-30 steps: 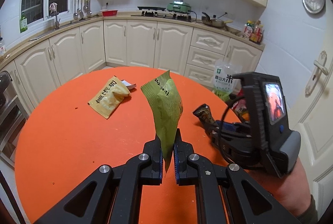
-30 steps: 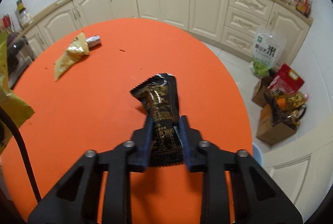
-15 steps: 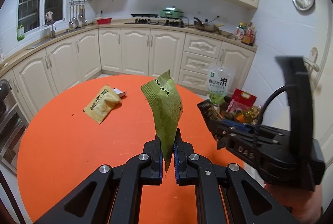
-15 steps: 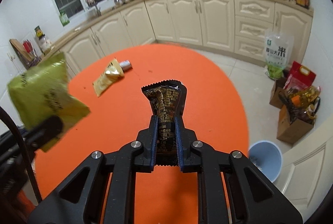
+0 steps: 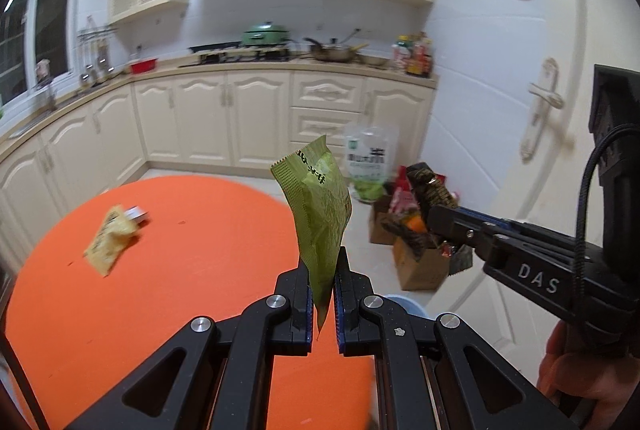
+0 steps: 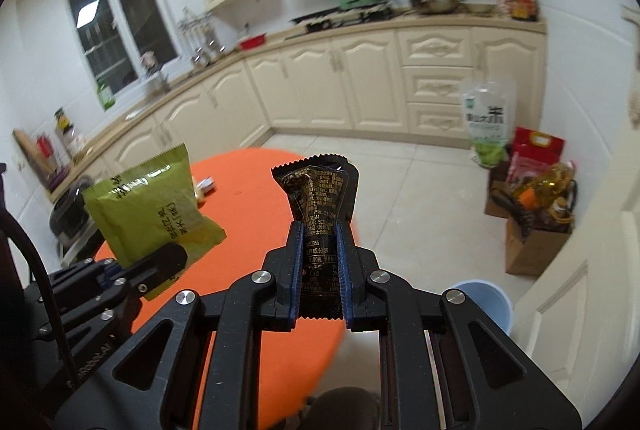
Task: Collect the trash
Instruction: 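Lift the green packet and black wrapper and carry them toward the blue bin, then open both tools over the blue bin to drop the packet and wrapper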
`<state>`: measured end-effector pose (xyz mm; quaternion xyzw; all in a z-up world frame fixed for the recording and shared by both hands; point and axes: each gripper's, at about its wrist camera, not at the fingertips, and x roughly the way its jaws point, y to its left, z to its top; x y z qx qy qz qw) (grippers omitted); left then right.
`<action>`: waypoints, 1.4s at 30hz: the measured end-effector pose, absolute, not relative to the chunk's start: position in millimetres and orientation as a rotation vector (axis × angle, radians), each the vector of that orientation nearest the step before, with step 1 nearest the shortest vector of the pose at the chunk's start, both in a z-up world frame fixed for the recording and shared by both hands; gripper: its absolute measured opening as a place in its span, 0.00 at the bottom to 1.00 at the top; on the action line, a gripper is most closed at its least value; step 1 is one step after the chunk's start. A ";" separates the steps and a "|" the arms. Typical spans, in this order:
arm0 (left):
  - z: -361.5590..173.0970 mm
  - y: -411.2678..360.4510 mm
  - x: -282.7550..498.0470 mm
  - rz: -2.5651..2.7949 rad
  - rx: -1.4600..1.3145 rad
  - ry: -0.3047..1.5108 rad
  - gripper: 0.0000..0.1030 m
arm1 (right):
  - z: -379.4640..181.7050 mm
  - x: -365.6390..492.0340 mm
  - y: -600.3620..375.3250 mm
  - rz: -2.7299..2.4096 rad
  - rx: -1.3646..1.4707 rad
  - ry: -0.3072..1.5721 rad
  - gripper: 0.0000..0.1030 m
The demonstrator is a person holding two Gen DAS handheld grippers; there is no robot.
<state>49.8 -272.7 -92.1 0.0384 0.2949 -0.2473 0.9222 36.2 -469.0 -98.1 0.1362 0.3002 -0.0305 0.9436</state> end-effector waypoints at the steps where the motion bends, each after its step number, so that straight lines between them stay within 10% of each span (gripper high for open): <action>1: -92.4 -282.6 50.2 -0.525 0.086 0.604 0.04 | -96.6 31.5 -479.2 -0.082 0.283 0.606 0.15; 33: -334.8 -622.2 301.7 -0.638 0.362 1.192 0.12 | -398.4 76.7 -756.8 -0.363 0.704 1.035 0.20; 38: -351.8 -650.4 321.5 -0.590 0.377 1.199 0.58 | -407.1 68.8 -767.2 -0.416 0.757 1.007 0.63; 42: -345.7 -645.8 311.3 -0.563 0.367 1.155 0.77 | -401.9 59.5 -773.6 -0.442 0.785 0.986 0.92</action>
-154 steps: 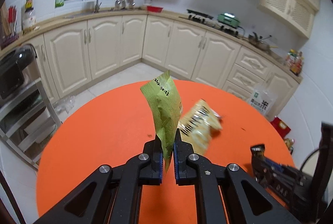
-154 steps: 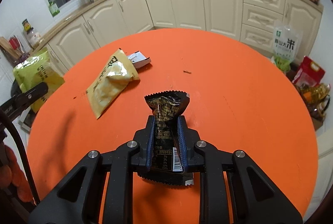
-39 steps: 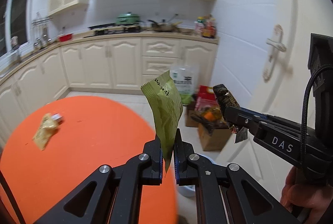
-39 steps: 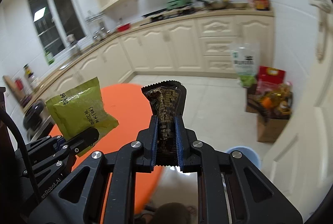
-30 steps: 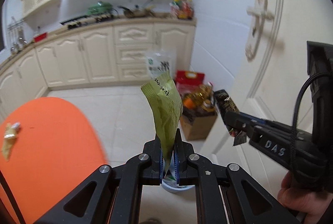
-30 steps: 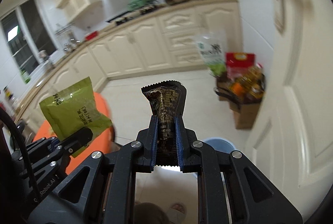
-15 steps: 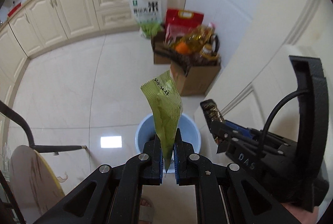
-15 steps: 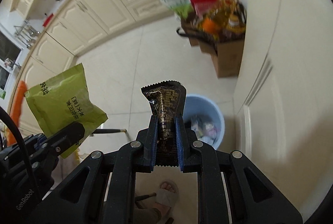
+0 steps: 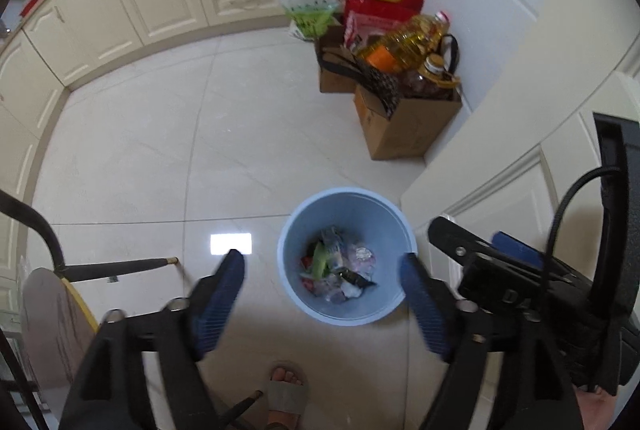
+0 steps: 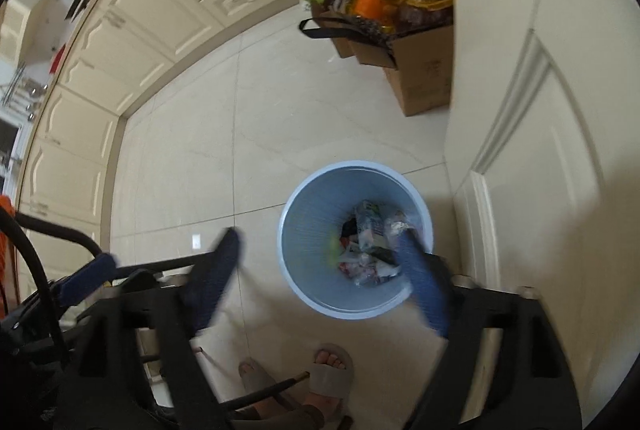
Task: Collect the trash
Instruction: 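Open both tools over the blue bin to drop the packet and wrapper, then move both open tools back to the orange table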
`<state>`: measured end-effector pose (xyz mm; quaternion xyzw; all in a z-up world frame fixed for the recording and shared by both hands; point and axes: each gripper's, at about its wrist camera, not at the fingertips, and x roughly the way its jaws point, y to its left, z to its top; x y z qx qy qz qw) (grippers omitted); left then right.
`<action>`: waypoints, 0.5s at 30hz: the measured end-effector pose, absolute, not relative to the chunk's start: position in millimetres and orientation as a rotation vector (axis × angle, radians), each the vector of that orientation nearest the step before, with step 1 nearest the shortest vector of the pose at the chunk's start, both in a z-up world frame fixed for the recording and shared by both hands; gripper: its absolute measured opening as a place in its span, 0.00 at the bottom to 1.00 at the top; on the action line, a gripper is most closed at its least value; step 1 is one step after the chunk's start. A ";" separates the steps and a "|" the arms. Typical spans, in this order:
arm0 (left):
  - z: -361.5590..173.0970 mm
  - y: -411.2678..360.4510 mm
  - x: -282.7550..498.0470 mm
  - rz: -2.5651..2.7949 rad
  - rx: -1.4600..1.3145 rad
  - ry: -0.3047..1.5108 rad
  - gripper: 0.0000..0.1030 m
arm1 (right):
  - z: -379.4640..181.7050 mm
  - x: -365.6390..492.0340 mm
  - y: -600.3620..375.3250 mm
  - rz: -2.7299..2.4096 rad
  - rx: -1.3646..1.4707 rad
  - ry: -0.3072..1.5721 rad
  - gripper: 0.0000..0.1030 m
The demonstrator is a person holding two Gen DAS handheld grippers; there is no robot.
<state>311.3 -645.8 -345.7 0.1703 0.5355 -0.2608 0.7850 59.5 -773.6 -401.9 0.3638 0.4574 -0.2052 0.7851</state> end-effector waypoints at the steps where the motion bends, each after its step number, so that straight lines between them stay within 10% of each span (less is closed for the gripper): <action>1: -342.7 -644.6 306.1 -0.561 0.369 1.141 0.78 | -398.5 58.8 -773.8 -0.443 0.789 0.978 0.95; 15: -220.8 -563.9 204.4 -0.562 0.301 0.836 0.83 | -260.6 25.3 -718.9 -0.454 0.705 0.792 1.00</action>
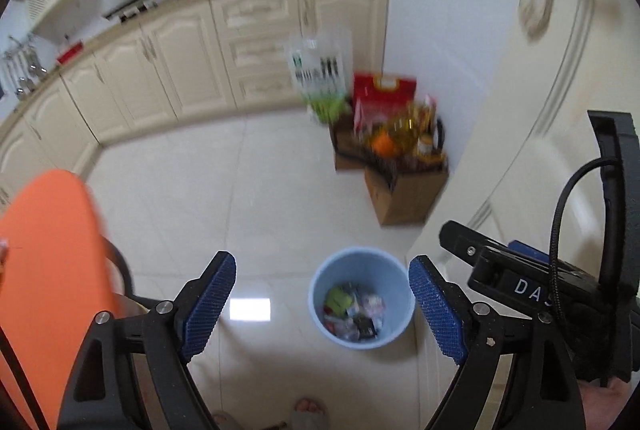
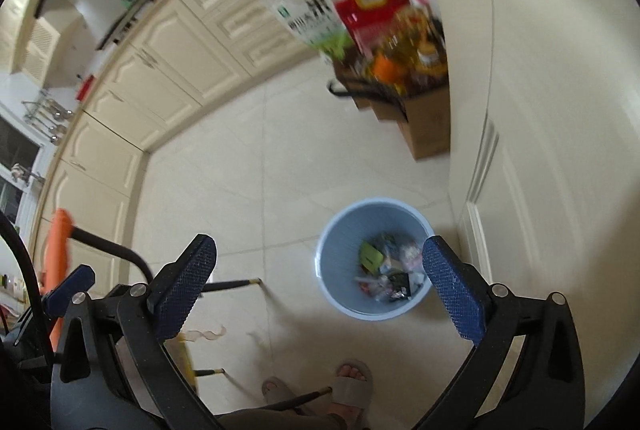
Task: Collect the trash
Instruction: 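Move both open tools back to the orange table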
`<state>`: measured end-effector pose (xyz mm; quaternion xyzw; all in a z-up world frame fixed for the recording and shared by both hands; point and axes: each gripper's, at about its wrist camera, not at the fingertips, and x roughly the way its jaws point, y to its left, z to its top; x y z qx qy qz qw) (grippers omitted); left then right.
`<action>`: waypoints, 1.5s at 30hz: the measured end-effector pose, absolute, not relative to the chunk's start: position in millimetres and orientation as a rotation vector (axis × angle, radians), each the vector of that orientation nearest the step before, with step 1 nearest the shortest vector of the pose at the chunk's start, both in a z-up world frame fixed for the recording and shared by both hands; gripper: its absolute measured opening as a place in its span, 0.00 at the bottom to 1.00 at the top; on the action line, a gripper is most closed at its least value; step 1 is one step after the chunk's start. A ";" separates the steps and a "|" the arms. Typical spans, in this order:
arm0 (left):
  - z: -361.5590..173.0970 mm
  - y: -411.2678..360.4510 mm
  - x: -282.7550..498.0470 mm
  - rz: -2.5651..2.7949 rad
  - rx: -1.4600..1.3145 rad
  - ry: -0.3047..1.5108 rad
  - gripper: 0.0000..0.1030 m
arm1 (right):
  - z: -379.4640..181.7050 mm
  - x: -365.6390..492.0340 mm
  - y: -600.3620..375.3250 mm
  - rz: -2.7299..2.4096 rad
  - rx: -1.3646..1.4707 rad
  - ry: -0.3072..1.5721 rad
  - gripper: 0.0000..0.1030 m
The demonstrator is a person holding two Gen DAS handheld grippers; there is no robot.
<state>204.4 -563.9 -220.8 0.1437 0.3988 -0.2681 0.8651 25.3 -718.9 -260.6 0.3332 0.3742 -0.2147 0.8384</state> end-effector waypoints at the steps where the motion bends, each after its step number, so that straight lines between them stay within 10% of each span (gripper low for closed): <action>1: -210.9 -551.5 197.4 -0.558 0.283 0.806 0.83 | -243.2 22.2 -709.6 -0.460 0.687 0.774 1.00; 17: -154.8 -311.7 67.6 -0.293 0.091 0.507 0.86 | -46.7 11.3 -451.3 -0.334 0.254 0.503 1.00; 31: -173.7 -174.4 -58.5 -0.008 -0.043 0.450 0.89 | -28.1 38.4 -301.6 -0.195 0.114 0.525 1.00; 45: -166.3 -167.1 10.6 0.059 -0.069 0.522 0.90 | -76.2 110.8 -250.5 -0.021 0.061 0.646 1.00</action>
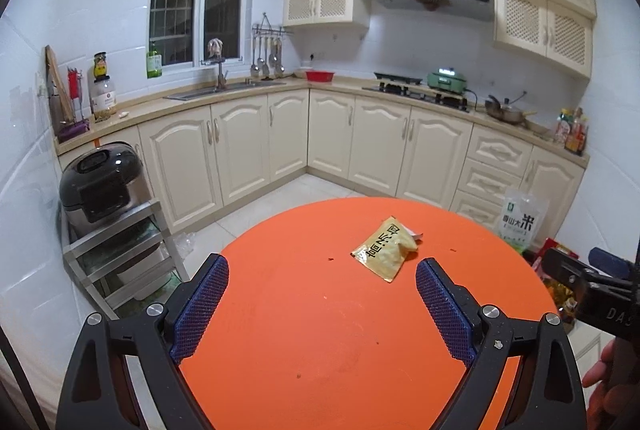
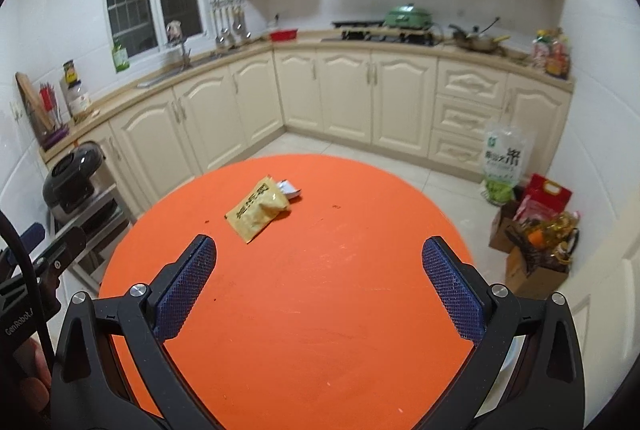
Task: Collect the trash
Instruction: 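Move both open tools back to the orange table, then grasp the yellow snack bag with the left tool while the right tool grasps the white wrapper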
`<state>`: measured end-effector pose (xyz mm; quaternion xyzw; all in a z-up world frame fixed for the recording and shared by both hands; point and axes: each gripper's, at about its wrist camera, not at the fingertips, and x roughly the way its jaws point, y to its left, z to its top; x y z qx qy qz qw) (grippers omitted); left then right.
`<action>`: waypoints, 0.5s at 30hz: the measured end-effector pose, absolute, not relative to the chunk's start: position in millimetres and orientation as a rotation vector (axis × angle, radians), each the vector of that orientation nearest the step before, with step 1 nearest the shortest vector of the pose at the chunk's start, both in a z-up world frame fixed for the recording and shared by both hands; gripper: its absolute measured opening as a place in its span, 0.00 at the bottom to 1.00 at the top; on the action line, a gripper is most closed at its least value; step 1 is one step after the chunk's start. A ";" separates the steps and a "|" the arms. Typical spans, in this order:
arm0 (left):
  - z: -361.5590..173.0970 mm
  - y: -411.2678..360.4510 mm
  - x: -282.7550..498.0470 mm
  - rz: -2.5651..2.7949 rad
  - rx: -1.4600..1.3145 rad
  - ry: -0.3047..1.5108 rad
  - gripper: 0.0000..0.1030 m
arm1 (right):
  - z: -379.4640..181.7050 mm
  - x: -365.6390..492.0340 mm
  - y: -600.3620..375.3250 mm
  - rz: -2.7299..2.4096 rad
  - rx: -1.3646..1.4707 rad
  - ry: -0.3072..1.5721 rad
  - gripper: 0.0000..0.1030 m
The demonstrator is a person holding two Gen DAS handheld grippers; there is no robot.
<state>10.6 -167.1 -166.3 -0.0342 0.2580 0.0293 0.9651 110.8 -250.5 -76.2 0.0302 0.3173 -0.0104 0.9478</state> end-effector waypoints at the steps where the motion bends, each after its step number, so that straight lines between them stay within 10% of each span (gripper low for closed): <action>1: -163.1 -159.9 33.2 0.053 -0.067 0.535 0.90 | -81.2 119.6 -250.7 -0.019 0.058 0.660 1.00; 15: -184.8 -174.4 335.8 -0.056 0.008 0.782 0.89 | -142.0 250.5 -279.1 0.003 0.051 0.806 0.99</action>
